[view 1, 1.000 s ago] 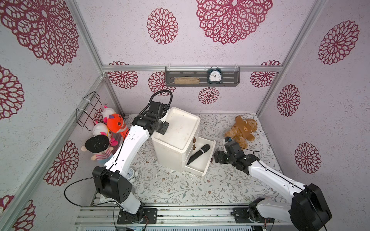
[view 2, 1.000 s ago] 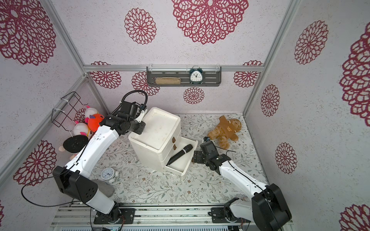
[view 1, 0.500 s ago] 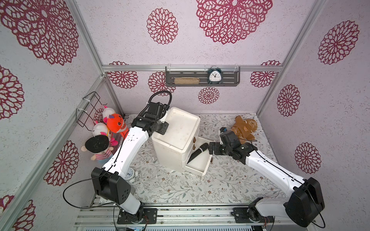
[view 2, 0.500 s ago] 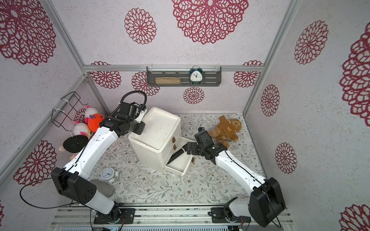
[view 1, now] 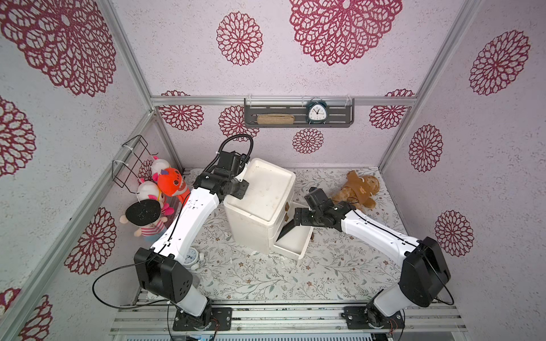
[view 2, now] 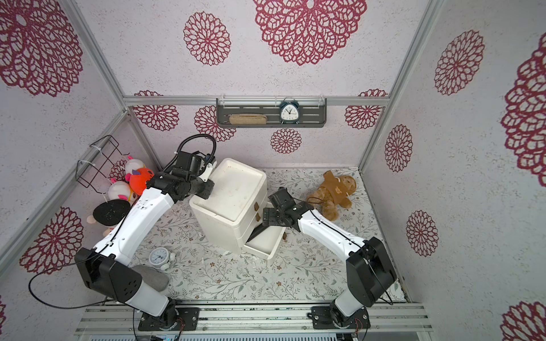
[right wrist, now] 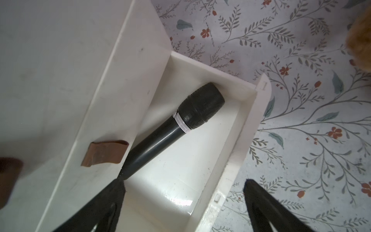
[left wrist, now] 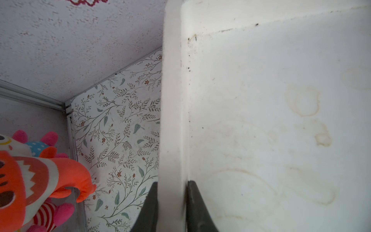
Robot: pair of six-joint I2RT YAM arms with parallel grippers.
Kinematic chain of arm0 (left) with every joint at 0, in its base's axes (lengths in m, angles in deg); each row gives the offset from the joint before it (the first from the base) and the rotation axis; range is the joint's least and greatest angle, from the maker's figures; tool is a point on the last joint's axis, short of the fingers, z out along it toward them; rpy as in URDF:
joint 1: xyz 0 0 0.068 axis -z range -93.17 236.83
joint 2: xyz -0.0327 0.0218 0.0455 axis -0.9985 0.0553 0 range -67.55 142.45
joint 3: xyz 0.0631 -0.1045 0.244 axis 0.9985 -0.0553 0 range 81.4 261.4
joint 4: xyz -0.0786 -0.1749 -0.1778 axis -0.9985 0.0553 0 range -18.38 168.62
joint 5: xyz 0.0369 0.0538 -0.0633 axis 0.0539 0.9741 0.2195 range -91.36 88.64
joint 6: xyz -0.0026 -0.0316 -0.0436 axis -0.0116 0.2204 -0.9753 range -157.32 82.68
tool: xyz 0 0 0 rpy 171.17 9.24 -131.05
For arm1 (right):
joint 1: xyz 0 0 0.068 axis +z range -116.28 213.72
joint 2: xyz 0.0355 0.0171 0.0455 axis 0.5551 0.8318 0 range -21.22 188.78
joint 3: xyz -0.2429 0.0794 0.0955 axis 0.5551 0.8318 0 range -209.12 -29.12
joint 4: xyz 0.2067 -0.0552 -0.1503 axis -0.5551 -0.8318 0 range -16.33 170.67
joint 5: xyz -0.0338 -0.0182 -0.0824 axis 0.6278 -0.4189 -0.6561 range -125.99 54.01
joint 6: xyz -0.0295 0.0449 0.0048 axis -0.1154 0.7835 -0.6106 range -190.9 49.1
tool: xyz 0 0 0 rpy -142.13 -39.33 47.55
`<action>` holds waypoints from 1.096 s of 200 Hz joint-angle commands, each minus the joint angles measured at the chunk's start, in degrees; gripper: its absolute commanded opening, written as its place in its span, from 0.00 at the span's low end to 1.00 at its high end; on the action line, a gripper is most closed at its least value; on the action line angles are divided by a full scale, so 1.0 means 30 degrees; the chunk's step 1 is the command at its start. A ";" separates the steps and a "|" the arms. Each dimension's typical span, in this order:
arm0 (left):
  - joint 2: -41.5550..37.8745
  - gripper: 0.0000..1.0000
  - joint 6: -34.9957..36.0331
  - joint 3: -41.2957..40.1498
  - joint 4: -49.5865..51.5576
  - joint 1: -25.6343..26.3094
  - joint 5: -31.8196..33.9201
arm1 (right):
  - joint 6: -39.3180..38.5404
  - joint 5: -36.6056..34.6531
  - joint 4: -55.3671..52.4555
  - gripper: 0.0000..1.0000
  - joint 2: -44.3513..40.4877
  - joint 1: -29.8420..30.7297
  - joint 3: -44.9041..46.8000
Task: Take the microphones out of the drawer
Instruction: Pick up the microphone from the drawer.
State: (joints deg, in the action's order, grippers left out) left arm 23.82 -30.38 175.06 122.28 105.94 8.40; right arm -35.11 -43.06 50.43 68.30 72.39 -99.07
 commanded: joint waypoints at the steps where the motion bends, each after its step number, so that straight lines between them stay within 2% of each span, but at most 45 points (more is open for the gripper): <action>1: 0.0487 0.01 0.1294 -0.0679 0.0474 -0.0292 0.2080 | 0.0916 -0.0778 0.0493 0.89 0.0165 0.0028 -0.0441; 76: 0.0538 0.01 0.1182 -0.0580 0.0616 -0.0278 0.1991 | 0.2847 0.0090 0.2429 0.71 0.3266 0.0011 -0.0521; 219: 0.0525 0.01 0.0955 -0.0371 0.0518 -0.0337 0.1933 | 0.6180 -0.0175 0.2634 0.81 0.6328 0.0057 -0.1094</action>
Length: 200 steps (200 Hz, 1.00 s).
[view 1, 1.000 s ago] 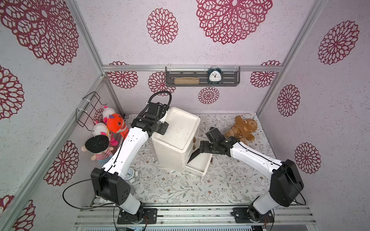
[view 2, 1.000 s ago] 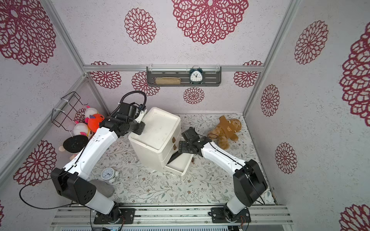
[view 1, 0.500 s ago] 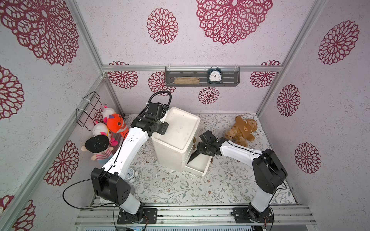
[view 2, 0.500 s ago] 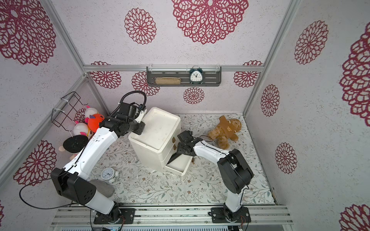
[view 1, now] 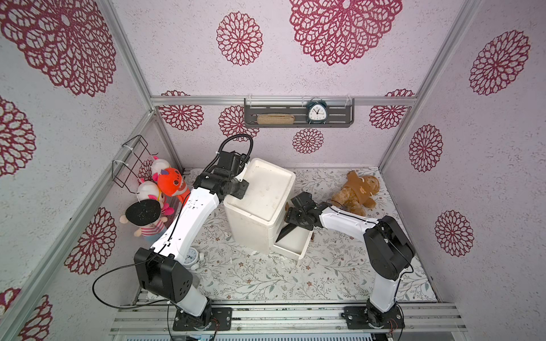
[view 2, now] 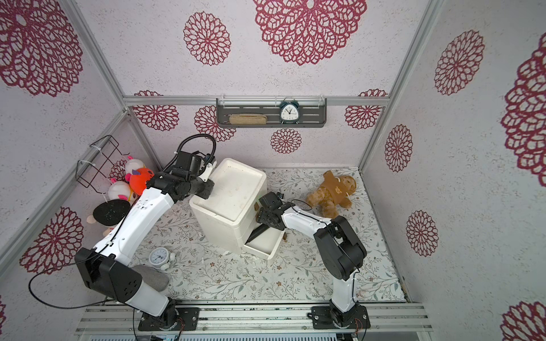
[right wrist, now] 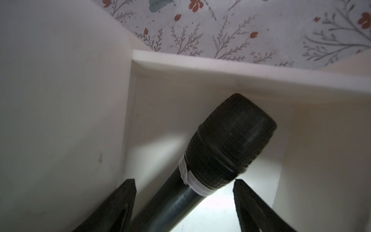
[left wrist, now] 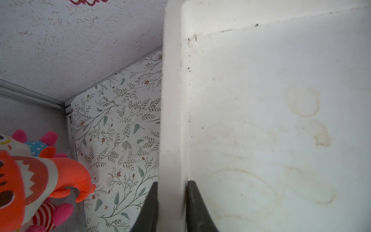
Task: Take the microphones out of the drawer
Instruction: Pick up the microphone from the drawer.
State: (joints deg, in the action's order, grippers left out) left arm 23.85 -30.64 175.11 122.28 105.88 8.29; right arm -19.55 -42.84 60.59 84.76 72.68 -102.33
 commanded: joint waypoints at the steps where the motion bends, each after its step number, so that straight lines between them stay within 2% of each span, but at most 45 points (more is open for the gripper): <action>1: 0.0510 0.01 0.1034 -0.0386 0.0518 -0.0315 0.1969 | 0.1020 -0.0242 -0.0752 0.81 0.0850 -0.0037 -0.0019; 58: 0.0443 0.01 0.0994 -0.0417 0.0412 -0.0291 0.1768 | 0.1823 0.0324 0.0449 0.83 0.1783 -0.0037 0.0181; 200: 0.0242 0.01 0.0892 -0.0622 0.0341 -0.0256 0.1793 | 0.2102 0.0398 0.0240 0.69 0.3122 0.0636 -0.0810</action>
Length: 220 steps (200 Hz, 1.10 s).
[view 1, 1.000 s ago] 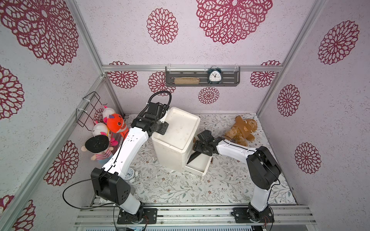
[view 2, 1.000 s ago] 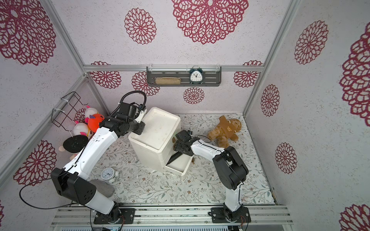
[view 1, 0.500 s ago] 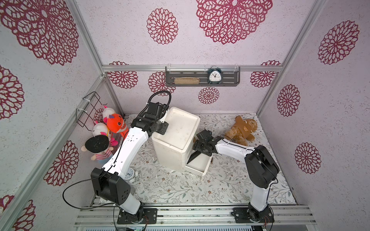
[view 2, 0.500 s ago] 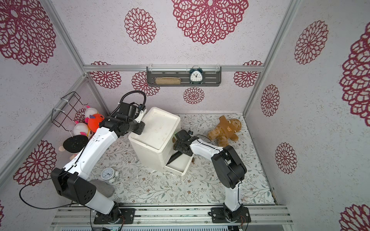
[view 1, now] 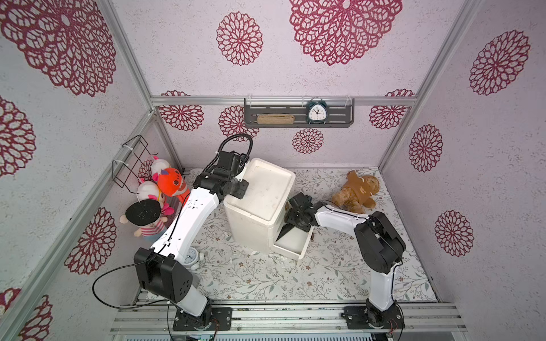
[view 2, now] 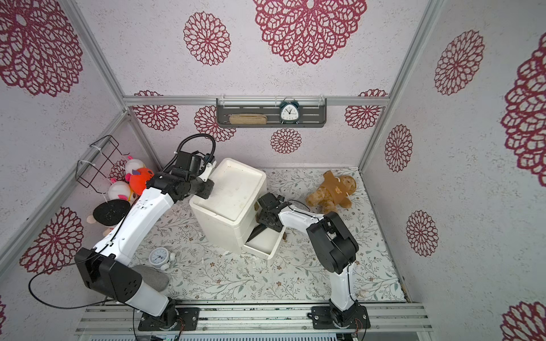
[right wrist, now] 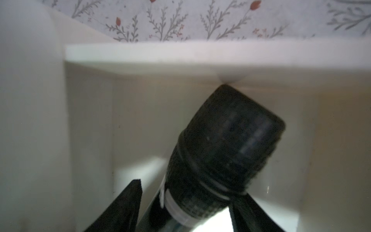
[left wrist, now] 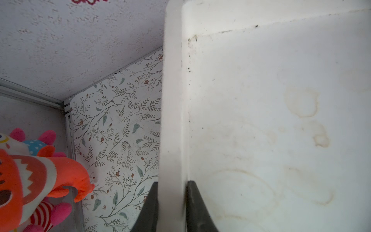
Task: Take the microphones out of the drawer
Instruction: Pick up the microphone from the drawer.
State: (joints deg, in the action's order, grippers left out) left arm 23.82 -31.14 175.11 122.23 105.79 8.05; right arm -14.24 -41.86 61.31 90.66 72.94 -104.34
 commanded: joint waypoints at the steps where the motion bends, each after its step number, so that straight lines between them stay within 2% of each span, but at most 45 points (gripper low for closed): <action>1: 0.0247 0.01 0.1053 -0.0622 0.0371 -0.0227 0.1888 | 0.0361 0.0076 0.0003 0.69 0.1165 0.0549 -0.0131; 84: 0.0159 0.01 0.1077 -0.0736 0.0309 -0.0219 0.1962 | 0.1281 -0.0380 0.0039 0.46 0.1167 0.1013 -0.0157; 131: 0.0150 0.01 0.1075 -0.0772 0.0324 -0.0271 0.2078 | 0.2110 -0.0885 0.0401 0.29 0.0202 0.1098 0.0706; 188: 0.0209 0.01 0.1076 -0.0774 0.0296 -0.0228 0.2170 | 0.1987 -0.2770 0.0393 0.00 -0.1758 0.1135 0.1374; 220: 0.0319 0.01 0.1076 -0.0743 0.0328 -0.0234 0.2277 | 0.1553 -0.3646 0.0653 0.00 -0.2605 0.1135 0.1592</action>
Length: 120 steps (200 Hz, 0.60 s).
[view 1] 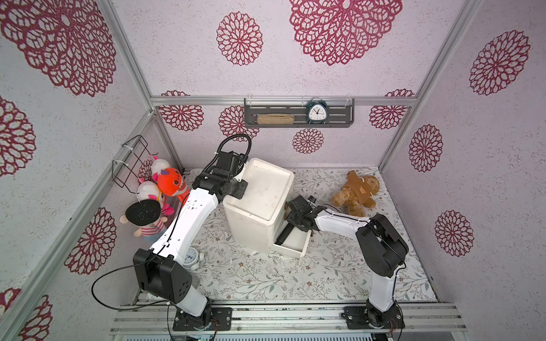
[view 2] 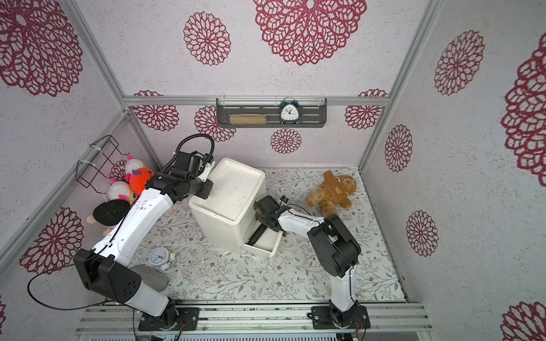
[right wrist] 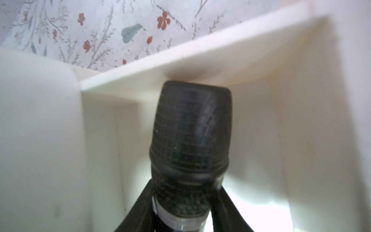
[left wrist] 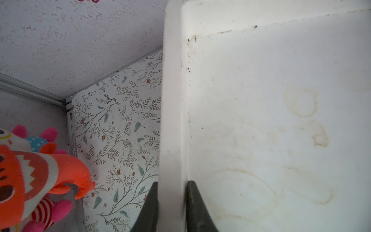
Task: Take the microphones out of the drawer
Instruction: Pick up the microphone from the drawer.
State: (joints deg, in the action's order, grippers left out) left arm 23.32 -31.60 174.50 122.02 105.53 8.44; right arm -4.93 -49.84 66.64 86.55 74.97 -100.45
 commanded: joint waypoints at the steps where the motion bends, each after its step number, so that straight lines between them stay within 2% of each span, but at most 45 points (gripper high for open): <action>1: 0.0479 0.01 0.1229 -0.0537 0.0415 -0.0143 0.2149 | -0.1590 -0.1027 -0.1126 0.00 -0.1293 0.0457 0.0317; 78: 0.0532 0.01 0.1222 -0.0539 0.0417 -0.0140 0.2131 | -0.3238 -0.3849 -0.1691 0.00 -0.3848 0.0457 0.0023; 120: 0.0564 0.01 0.1230 -0.0506 0.0440 -0.0139 0.2124 | -0.5044 -0.5543 -0.1782 0.00 -0.5059 0.0443 -0.0391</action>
State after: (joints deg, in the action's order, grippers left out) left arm 23.32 -31.60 174.50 122.02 105.53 8.46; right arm -14.96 -60.50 62.14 75.40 75.93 -99.82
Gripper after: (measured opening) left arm 0.207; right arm 0.386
